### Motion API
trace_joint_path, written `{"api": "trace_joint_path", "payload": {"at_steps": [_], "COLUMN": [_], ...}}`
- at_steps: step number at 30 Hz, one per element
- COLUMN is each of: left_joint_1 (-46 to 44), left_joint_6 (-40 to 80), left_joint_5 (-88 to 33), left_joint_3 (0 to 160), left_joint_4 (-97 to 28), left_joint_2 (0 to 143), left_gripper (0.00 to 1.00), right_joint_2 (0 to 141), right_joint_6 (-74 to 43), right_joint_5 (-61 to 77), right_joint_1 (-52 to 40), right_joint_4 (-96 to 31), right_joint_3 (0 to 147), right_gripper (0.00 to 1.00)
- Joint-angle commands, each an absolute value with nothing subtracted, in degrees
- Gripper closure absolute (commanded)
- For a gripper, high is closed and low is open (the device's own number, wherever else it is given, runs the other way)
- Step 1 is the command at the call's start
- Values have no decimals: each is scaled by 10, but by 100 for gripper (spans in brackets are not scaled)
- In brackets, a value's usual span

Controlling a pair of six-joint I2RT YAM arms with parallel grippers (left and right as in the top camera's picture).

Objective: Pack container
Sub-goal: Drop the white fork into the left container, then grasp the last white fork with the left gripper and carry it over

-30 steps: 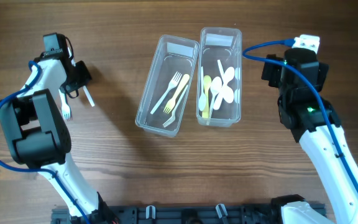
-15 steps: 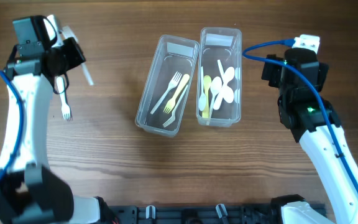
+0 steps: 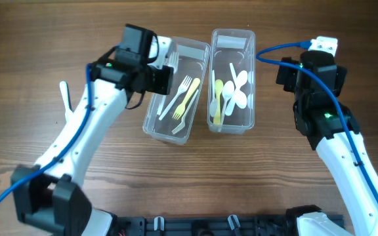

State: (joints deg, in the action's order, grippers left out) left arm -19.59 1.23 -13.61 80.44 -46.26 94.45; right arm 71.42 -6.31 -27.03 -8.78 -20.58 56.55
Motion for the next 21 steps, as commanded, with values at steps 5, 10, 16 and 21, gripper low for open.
{"api": "trace_joint_path", "payload": {"at_steps": [5, 10, 16, 21], "left_joint_1": [-198, -129, 37, 131], "left_joint_6": [4, 53, 95, 88], "left_joint_5": [-117, -2, -1, -1], "left_joint_3": [813, 858, 856, 853], "left_joint_4": [-419, -444, -494, -492], "left_joint_2": [965, 909, 911, 976], "left_gripper": [48, 48, 48, 23], "right_joint_2": [718, 718, 718, 718], "right_joint_6": [-60, -60, -60, -60], "right_joint_5": [-267, -267, -267, -267], "right_joint_1": [-88, -88, -88, -88], "right_joint_4": [-204, -204, -204, -204], "right_joint_3": [573, 573, 573, 573], "right_gripper": [0, 0, 0, 0]}}
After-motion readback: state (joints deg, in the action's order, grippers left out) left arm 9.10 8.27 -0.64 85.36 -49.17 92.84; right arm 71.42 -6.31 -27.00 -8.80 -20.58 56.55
